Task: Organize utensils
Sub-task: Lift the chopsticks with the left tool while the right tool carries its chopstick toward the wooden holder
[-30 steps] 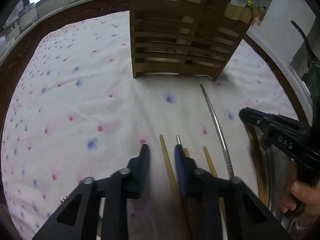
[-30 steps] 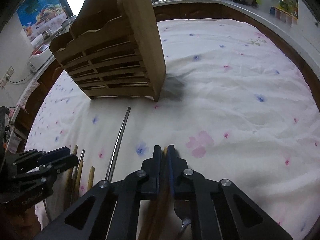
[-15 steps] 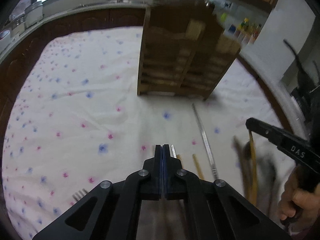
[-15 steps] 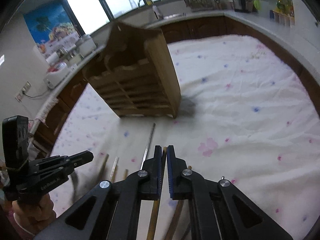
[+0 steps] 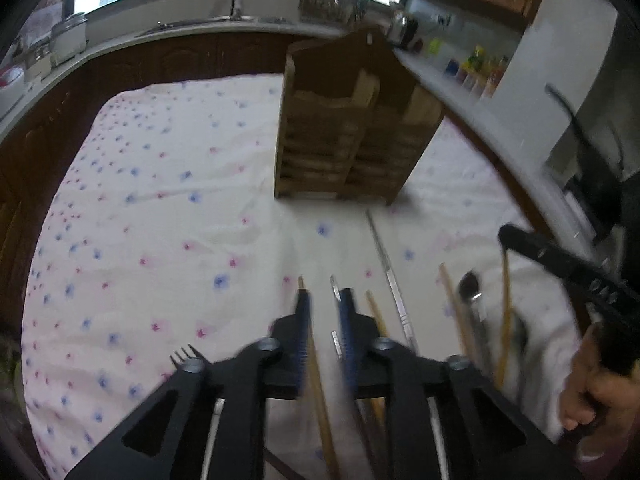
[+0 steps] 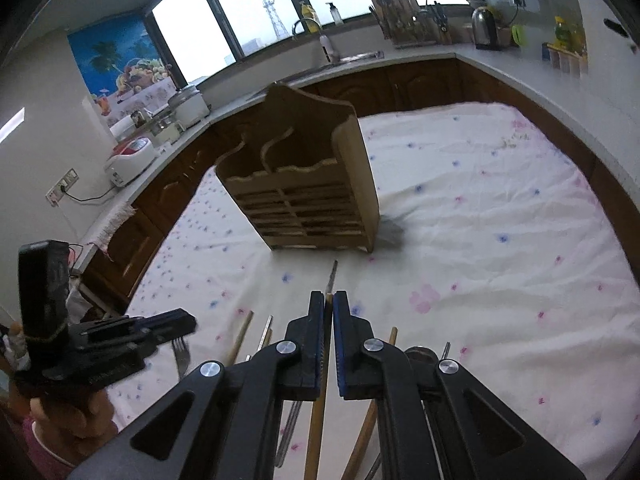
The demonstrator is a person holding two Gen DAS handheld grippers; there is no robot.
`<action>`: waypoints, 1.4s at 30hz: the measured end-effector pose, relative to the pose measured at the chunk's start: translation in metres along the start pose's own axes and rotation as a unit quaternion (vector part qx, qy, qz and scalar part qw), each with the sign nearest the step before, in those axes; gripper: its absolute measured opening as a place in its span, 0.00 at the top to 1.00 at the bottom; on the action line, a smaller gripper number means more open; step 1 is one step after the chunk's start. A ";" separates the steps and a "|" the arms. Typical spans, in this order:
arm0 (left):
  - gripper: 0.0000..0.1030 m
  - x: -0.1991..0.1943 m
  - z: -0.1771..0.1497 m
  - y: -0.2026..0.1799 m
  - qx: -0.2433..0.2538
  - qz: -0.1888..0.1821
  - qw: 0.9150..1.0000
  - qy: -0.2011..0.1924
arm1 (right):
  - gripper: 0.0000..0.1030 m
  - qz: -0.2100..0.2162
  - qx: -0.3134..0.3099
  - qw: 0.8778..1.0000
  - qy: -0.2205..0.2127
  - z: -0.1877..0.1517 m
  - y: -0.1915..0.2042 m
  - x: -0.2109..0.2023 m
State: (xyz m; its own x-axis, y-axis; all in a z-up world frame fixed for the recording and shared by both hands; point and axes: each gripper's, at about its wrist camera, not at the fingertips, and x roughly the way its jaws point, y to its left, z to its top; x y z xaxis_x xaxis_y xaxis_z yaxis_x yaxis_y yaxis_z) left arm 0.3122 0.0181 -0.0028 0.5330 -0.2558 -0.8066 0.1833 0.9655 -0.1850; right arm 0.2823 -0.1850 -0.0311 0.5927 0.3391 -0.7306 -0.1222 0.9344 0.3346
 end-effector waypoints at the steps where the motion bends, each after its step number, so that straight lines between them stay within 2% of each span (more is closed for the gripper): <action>1: 0.78 0.008 0.000 -0.002 0.004 0.012 1.000 0.007 | 0.96 -0.001 0.003 1.000 0.007 -0.003 -0.002 0.006; 7: 0.78 0.053 -0.002 -0.009 0.018 0.040 0.998 0.053 | 0.96 -0.006 0.020 0.999 0.048 -0.013 -0.014 0.052; 10: 0.79 0.066 0.000 -0.012 0.021 0.038 0.997 0.067 | 0.96 0.000 0.027 0.999 0.044 -0.015 -0.016 0.051; 13: 0.95 0.071 0.005 -0.014 0.029 0.039 0.997 0.061 | 0.96 0.006 0.024 0.999 0.030 -0.011 -0.012 0.037; 16: 0.97 0.073 0.007 -0.009 0.024 0.029 0.998 0.057 | 0.96 0.015 0.020 1.000 0.012 -0.007 -0.008 0.018; 19: 0.97 0.056 0.005 -0.008 0.018 0.018 0.999 0.038 | 0.96 0.021 0.013 1.000 -0.008 -0.004 -0.001 -0.006; 24: 0.97 -0.006 0.001 -0.005 -0.004 -0.017 1.000 -0.022 | 0.96 0.044 0.009 0.998 -0.038 0.000 0.009 -0.043; 29: 0.97 -0.071 -0.011 0.001 -0.021 -0.051 0.995 -0.084 | 0.96 0.053 -0.008 0.996 -0.066 0.005 0.024 -0.073; 32: 0.97 -0.097 -0.019 0.005 -0.027 -0.060 0.992 -0.106 | 0.96 0.057 -0.019 0.995 -0.077 0.006 0.030 -0.085; 42: 0.97 -0.133 -0.036 0.003 -0.023 -0.065 0.988 -0.141 | 0.96 0.055 -0.036 0.993 -0.101 0.006 0.042 -0.108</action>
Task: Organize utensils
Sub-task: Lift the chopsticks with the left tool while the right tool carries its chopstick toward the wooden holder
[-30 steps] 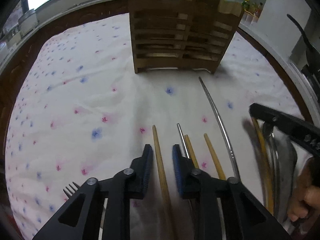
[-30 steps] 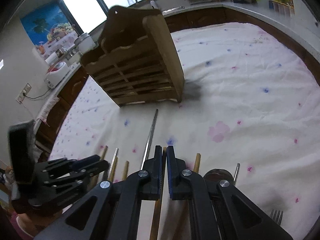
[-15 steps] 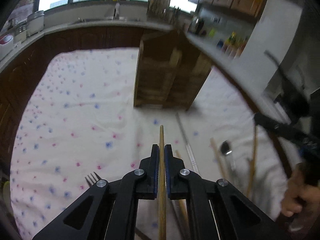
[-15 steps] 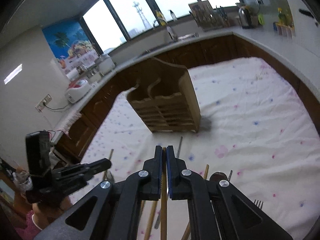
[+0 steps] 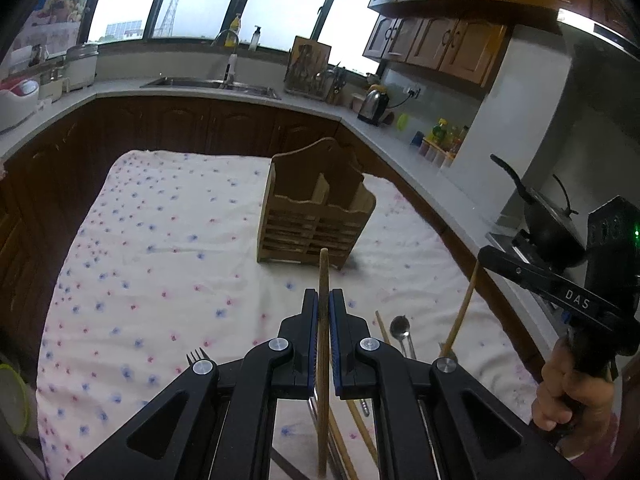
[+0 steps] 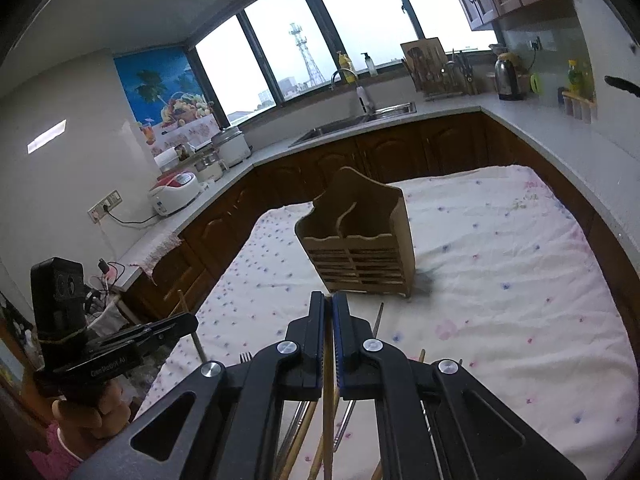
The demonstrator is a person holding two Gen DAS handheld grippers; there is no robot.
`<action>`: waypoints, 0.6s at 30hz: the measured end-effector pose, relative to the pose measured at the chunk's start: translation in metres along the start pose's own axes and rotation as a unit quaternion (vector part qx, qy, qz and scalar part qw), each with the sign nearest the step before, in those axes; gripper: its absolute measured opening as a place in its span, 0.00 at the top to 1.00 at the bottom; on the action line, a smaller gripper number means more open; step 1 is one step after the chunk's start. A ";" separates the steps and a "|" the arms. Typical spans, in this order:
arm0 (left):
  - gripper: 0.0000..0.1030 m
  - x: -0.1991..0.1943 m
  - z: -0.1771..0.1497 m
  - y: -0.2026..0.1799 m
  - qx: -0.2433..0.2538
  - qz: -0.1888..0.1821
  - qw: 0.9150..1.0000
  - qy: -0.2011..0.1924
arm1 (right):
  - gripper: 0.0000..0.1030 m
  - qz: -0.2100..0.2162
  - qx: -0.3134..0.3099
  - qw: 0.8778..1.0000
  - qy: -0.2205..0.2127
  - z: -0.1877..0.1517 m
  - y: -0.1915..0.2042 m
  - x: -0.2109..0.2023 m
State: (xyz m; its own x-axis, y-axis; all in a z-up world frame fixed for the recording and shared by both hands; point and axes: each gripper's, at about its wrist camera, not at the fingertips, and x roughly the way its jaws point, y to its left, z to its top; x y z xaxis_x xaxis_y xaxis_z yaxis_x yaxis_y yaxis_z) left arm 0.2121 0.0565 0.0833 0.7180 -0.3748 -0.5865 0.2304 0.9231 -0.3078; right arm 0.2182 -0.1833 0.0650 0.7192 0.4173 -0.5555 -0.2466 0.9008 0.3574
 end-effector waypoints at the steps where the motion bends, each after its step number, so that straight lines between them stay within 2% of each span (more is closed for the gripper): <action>1: 0.97 -0.003 -0.001 -0.001 0.003 0.000 1.000 -0.004 | 0.96 -0.001 -0.002 1.000 -0.003 0.000 0.001 -0.002; 10: 0.97 -0.016 0.002 -0.006 0.010 0.004 1.000 -0.025 | 0.96 -0.003 -0.005 1.000 -0.018 0.008 0.002 -0.010; 18: 0.97 -0.024 0.018 -0.004 0.012 0.010 0.998 -0.057 | 0.96 -0.009 -0.011 0.999 -0.042 0.025 0.001 -0.014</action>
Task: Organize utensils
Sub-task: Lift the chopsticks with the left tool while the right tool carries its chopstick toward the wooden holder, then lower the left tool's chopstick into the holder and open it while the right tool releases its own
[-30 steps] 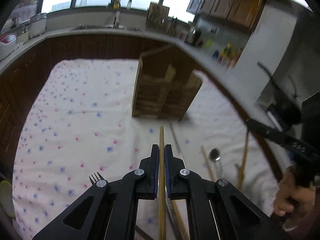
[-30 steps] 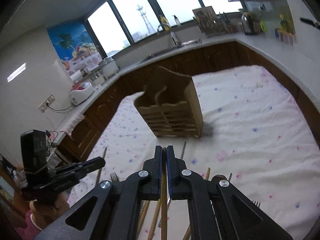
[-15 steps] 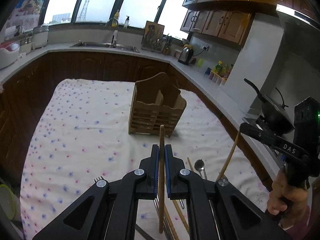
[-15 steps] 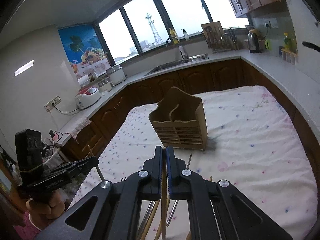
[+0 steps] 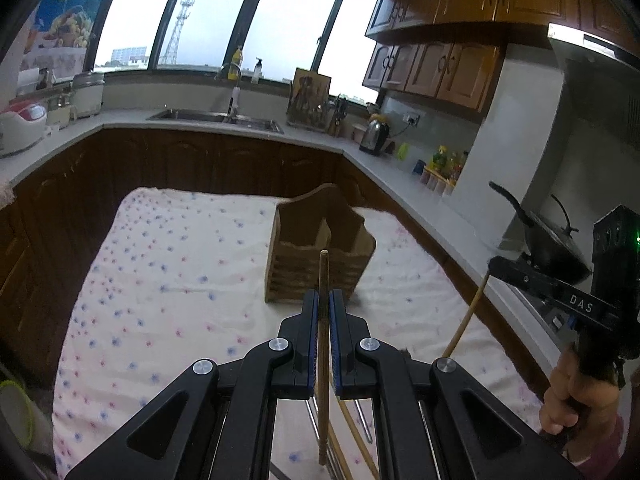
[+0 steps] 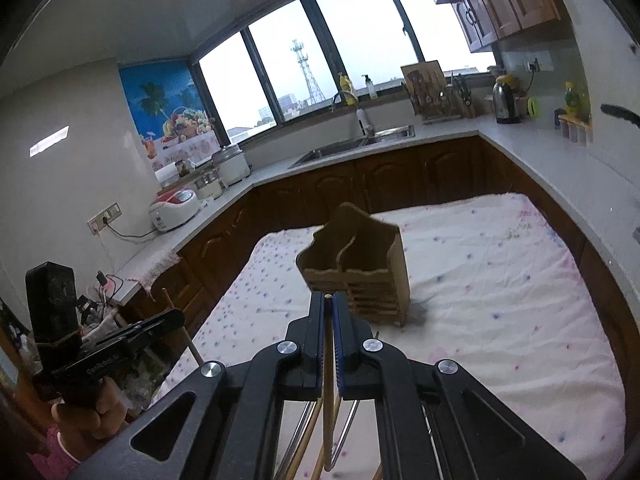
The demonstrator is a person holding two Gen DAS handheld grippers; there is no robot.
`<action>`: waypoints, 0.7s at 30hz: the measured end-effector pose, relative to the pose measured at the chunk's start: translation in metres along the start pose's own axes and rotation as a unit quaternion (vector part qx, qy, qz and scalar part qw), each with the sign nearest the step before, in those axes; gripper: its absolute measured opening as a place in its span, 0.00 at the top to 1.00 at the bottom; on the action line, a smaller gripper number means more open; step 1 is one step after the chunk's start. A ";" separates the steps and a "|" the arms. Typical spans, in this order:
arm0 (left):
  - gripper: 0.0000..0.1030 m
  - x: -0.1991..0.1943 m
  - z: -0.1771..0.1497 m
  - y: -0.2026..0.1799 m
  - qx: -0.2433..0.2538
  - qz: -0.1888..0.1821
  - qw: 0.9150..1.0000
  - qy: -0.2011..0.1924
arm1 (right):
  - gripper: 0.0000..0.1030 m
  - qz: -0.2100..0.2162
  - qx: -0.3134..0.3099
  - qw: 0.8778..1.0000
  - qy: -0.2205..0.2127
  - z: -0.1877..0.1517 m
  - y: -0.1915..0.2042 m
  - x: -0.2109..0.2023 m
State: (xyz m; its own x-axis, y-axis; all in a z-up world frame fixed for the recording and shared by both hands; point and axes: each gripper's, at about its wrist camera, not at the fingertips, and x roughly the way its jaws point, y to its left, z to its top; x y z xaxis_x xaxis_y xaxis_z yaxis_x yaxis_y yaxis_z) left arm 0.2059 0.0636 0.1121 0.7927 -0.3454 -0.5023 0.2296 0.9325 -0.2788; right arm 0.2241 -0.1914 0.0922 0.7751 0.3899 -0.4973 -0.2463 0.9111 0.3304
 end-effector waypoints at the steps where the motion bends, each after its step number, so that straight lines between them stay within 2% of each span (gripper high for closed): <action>1: 0.97 0.000 0.002 0.000 0.001 0.000 1.000 -0.004 | 0.96 -0.002 -0.003 1.000 -0.004 0.004 0.000 0.000; 12: 0.97 0.014 0.044 -0.001 0.021 0.013 0.998 -0.062 | 0.96 -0.031 -0.034 0.996 -0.074 0.074 0.002 0.014; 21: 0.97 0.052 0.090 0.000 0.038 0.028 0.992 -0.117 | 0.96 -0.046 -0.029 0.990 -0.128 0.140 -0.007 0.040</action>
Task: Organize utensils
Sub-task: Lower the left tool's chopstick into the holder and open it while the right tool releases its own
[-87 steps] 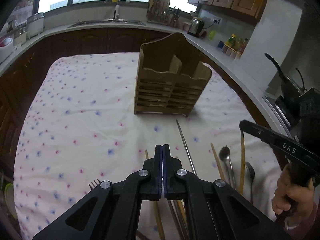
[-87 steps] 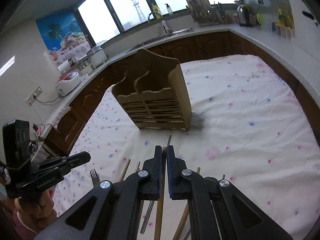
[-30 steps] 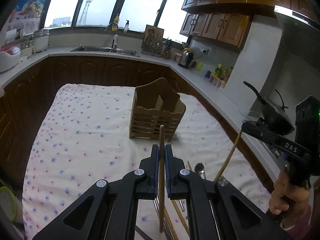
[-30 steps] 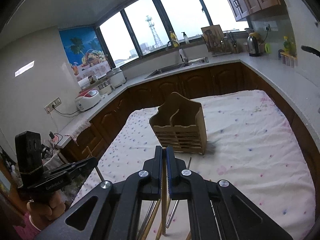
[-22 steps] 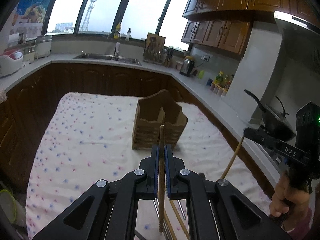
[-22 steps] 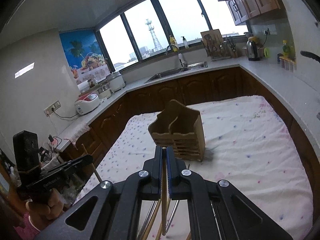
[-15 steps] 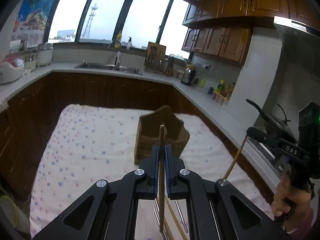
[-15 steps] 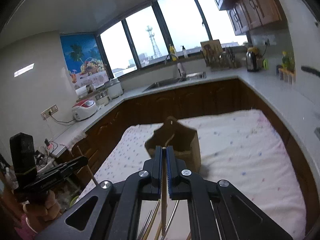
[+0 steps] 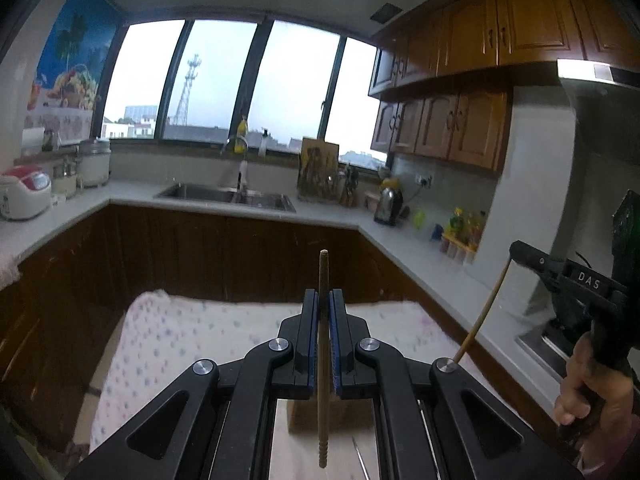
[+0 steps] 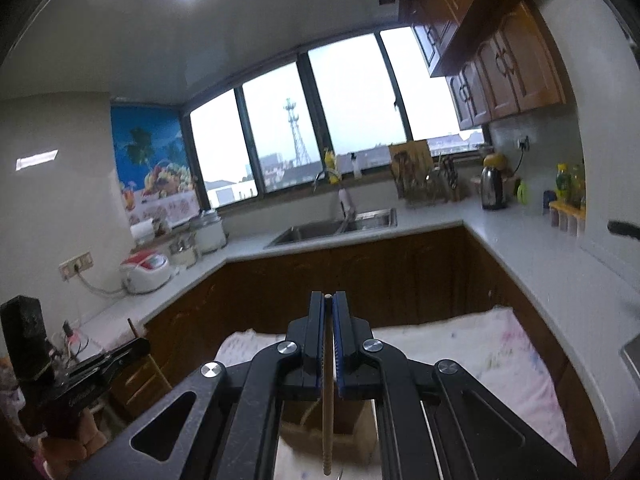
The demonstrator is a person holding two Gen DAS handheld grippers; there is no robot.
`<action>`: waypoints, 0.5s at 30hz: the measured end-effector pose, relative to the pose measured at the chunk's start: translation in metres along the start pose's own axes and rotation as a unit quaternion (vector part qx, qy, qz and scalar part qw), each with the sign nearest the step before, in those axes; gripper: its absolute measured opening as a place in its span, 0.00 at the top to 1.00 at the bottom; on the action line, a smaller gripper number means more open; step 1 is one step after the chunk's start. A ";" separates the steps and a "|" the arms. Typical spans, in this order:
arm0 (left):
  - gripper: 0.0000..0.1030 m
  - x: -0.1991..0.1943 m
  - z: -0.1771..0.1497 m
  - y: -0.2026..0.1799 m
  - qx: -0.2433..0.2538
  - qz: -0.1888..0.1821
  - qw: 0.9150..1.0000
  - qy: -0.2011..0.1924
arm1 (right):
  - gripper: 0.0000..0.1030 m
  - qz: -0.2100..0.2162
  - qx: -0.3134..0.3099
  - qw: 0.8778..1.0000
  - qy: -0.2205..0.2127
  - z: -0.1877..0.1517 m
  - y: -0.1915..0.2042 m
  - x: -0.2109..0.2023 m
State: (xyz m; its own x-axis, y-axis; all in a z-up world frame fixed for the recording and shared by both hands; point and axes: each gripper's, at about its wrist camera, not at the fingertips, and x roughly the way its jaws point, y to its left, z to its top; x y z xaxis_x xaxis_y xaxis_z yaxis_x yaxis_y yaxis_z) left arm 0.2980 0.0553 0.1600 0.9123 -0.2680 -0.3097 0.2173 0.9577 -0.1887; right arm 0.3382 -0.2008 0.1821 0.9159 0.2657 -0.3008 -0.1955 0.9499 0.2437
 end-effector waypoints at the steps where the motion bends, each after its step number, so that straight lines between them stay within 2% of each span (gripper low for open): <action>1: 0.97 0.006 0.002 0.001 0.002 0.001 1.000 -0.005 | 0.96 -0.002 0.001 1.000 -0.005 0.005 -0.001 0.006; 4: 0.97 0.032 0.009 0.004 0.001 0.010 1.000 -0.021 | 0.96 -0.006 0.004 1.000 -0.010 0.016 -0.006 0.024; 8: 0.97 0.065 0.003 0.006 -0.006 0.014 0.999 -0.034 | 0.96 -0.006 0.009 1.000 -0.008 0.011 -0.013 0.045; 15: 0.97 0.131 -0.042 0.010 -0.022 0.034 0.999 -0.029 | 0.96 -0.014 0.024 1.000 0.012 -0.038 -0.027 0.084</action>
State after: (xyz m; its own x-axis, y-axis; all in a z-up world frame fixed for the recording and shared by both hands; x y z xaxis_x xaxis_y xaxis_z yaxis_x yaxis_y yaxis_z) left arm 0.4048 0.0255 0.0790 0.9431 -0.1952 -0.2691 0.1401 0.9674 -0.2109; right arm 0.4072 -0.1984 0.1153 0.9124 0.2429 -0.3294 -0.1518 0.9483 0.2789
